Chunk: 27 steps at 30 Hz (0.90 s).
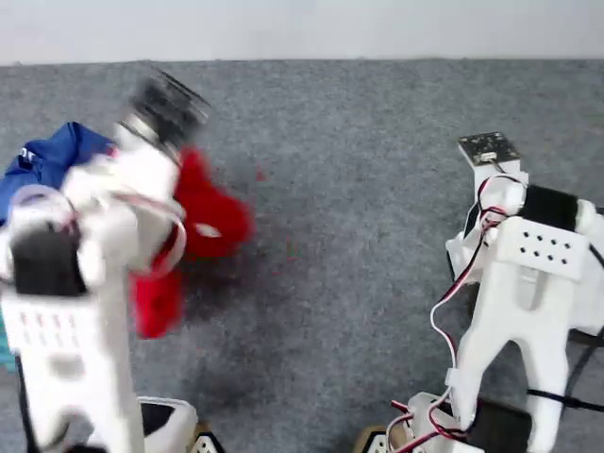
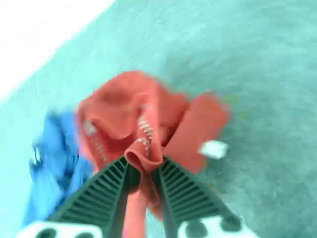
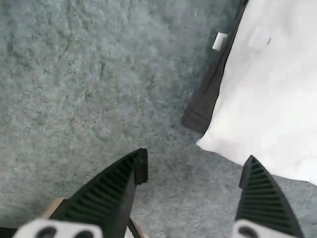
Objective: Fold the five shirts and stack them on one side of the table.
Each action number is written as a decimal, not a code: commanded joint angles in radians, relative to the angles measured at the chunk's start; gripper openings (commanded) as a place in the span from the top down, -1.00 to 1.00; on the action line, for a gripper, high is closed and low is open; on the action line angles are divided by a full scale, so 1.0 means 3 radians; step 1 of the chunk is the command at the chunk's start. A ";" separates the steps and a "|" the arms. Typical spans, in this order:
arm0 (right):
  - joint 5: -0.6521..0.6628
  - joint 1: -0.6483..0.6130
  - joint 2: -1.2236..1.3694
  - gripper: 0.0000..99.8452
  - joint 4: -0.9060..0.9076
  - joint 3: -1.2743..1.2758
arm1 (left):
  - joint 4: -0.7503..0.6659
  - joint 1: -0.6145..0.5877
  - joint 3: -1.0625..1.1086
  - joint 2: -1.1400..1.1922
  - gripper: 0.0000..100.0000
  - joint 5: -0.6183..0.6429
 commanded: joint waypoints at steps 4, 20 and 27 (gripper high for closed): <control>-0.0066 -0.0043 -0.0125 0.40 -0.0049 -0.0005 | -0.0020 0.0010 0.0488 -0.0245 0.97 -0.0133; -0.0066 -0.0197 -0.0100 0.40 -0.0049 0.0000 | -0.0885 0.0711 0.0345 -0.0235 0.97 0.0378; -0.0072 -0.0202 -0.0095 0.40 -0.0023 0.0000 | -0.0910 0.1084 -0.0187 -0.0102 0.97 0.0378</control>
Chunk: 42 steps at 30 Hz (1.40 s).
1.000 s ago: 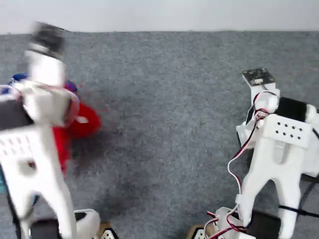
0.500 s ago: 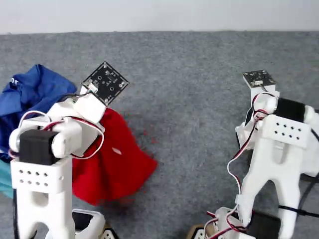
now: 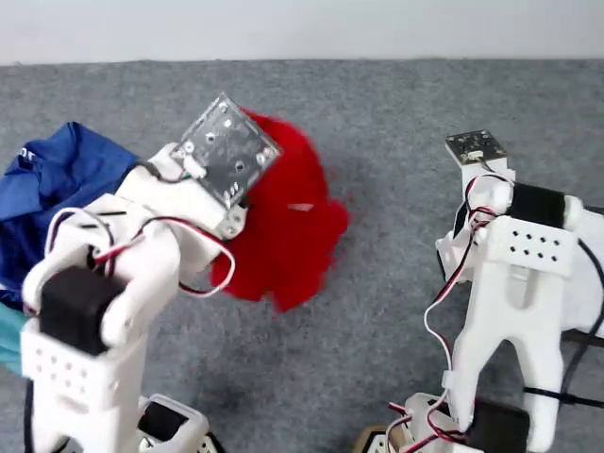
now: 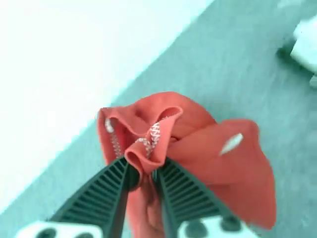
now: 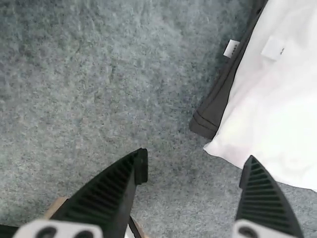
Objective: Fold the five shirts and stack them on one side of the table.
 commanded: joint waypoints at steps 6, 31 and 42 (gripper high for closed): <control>-0.0179 -0.0033 -0.0100 0.40 -0.0018 0.0020 | -0.0245 0.0072 0.0708 0.0798 0.97 0.0026; -0.0169 -0.0483 -0.0090 0.40 -0.0049 0.0230 | 0.0895 -0.0629 0.0263 0.1478 0.47 -0.0302; -0.0015 -0.0488 -0.0090 0.40 -0.0243 0.0644 | 0.0869 -0.0665 0.1685 0.0552 0.47 -0.0665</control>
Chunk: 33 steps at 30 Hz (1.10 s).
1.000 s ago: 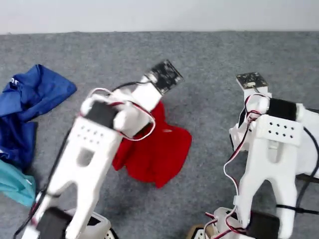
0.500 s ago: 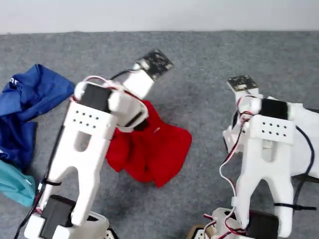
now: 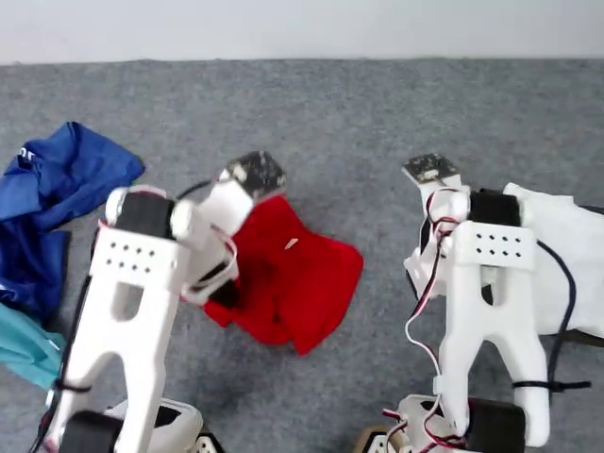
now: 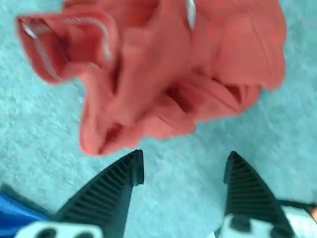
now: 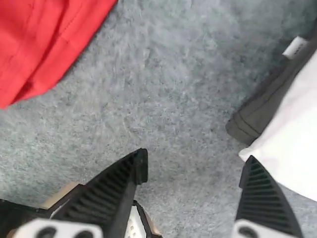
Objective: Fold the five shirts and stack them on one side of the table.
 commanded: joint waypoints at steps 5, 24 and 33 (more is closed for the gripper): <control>0.0046 -0.0043 -0.0100 0.40 -0.0115 0.0123 | -0.0082 -0.0061 0.0693 -0.0404 0.47 -0.0153; 0.0036 -0.0033 -0.0115 0.40 -0.0079 0.0133 | -0.1969 -0.0107 0.1291 0.0690 0.47 -0.0128; 0.0031 -0.0043 -0.0095 0.40 -0.0084 0.0138 | -0.1959 -0.0107 0.0928 0.0808 0.78 0.0286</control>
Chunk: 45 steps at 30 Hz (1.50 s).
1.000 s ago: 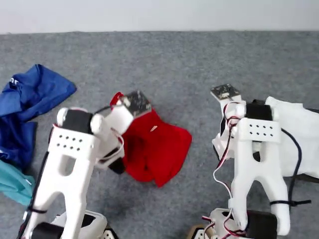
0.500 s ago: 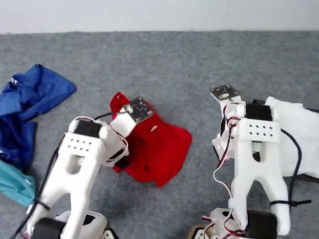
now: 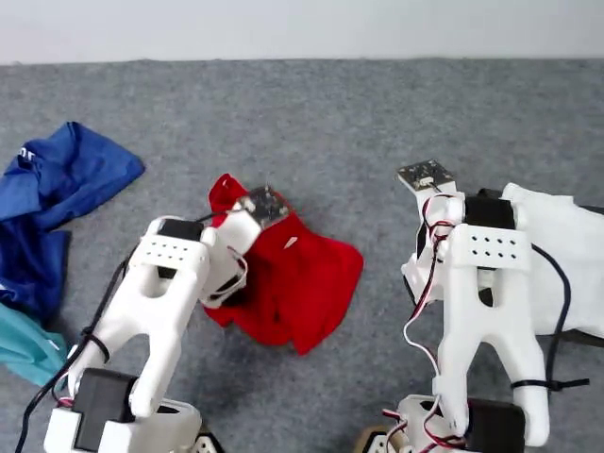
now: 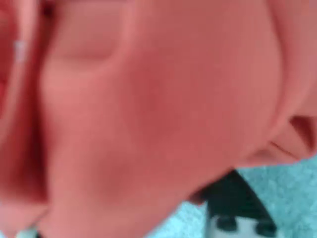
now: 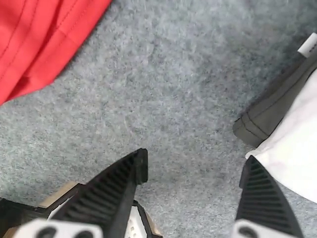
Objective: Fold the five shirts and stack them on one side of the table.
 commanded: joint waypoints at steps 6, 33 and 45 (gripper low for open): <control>0.0020 -0.0023 -0.0105 0.40 0.0003 0.0010 | -0.0005 0.0015 -0.0473 -0.0082 0.95 0.0338; -0.0624 -0.1680 0.0703 0.40 -0.1793 -0.0077 | 0.0859 0.0026 -0.0330 -0.0716 0.96 0.0174; -0.0624 -0.1665 0.1921 0.82 -0.1772 -0.0680 | 0.0859 0.0026 -0.0309 -0.0716 0.96 0.0174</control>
